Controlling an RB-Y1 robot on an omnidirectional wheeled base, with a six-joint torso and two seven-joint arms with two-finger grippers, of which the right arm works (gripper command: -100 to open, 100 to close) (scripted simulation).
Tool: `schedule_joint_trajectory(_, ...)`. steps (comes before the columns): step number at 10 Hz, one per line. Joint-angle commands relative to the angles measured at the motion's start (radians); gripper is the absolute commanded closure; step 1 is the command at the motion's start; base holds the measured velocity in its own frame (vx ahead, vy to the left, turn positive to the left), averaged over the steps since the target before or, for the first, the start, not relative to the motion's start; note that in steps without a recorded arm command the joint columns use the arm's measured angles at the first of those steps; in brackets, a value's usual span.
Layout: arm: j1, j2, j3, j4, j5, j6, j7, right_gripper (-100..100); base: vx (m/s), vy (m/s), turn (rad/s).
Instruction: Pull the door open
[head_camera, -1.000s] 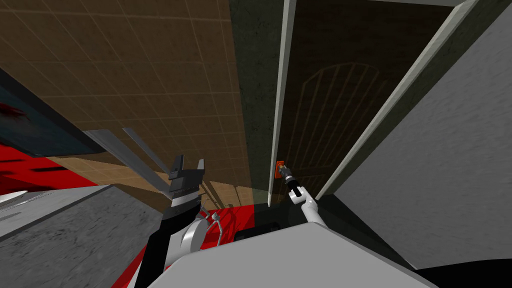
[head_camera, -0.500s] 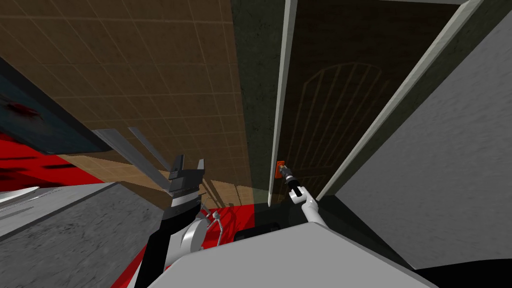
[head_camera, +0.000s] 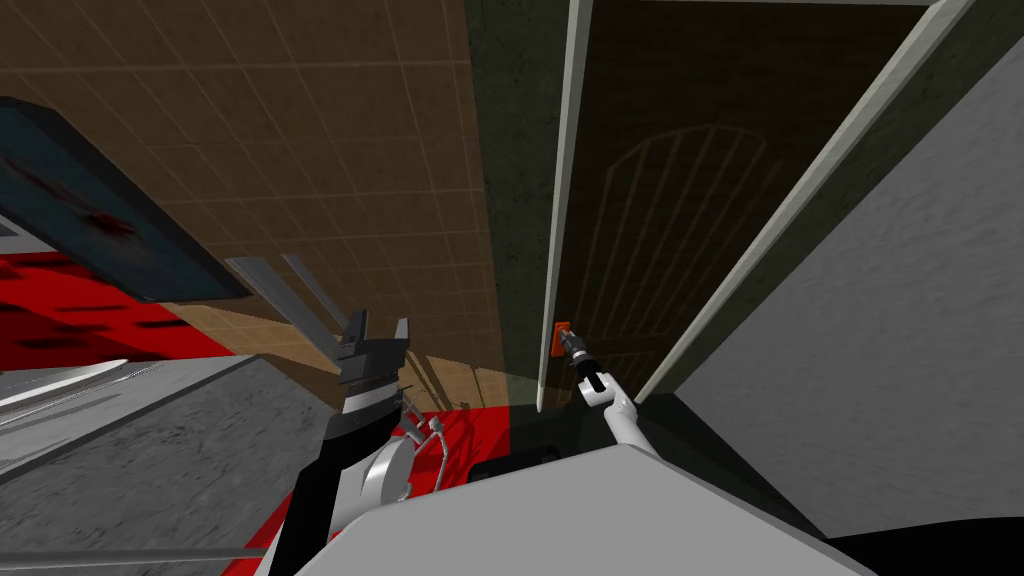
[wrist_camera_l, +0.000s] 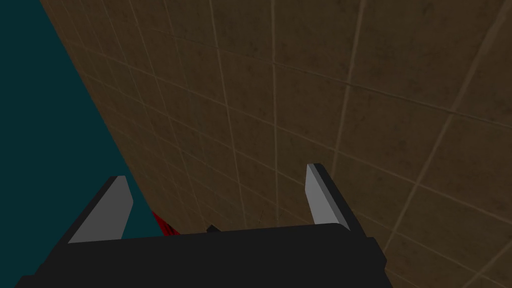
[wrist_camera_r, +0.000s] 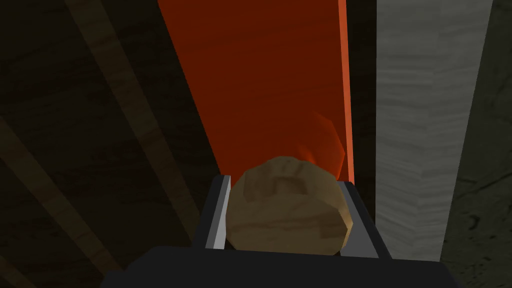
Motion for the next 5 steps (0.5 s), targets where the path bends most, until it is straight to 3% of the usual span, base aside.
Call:
schedule_joint_trajectory(1, 0.001, 0.003, 0.005, 0.002, -0.016, 0.000, -0.050, 100, -0.030, -0.008, 0.051)
schedule_joint_trajectory(5, -0.003, -0.001, 0.003, 0.009, -0.064, 0.002, -0.152, 100, -0.038, -0.014, 0.067)
